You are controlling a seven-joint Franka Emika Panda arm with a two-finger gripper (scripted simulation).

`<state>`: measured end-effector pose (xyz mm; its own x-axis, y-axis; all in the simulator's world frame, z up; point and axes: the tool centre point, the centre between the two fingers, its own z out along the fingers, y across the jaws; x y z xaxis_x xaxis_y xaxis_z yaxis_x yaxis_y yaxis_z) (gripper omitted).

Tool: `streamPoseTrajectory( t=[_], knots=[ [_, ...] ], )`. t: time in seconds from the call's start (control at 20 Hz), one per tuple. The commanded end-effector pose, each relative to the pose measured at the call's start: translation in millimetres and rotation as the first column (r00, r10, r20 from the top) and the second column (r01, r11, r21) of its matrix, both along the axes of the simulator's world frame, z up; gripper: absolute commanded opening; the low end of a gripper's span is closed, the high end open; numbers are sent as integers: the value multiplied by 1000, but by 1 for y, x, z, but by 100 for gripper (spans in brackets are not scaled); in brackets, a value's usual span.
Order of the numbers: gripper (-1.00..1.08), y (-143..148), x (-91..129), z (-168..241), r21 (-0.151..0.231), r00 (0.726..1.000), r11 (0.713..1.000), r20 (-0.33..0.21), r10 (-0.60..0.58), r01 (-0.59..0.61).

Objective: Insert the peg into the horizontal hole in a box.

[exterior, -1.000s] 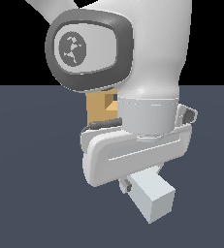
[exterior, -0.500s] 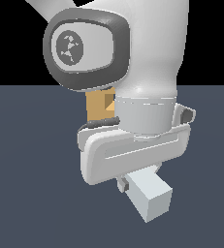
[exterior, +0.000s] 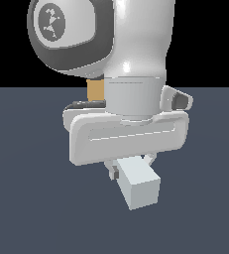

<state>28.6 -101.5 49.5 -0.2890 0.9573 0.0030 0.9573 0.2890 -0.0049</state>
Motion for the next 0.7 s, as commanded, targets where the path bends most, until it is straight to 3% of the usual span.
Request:
streamPoseTrajectory(
  t=[0.0,0.65],
  knots=[
    [-100,4,-6,13,0,999,999,5,-53,53],
    [-100,31,-40,71,0,942,942,5,-335,335]
  ],
)
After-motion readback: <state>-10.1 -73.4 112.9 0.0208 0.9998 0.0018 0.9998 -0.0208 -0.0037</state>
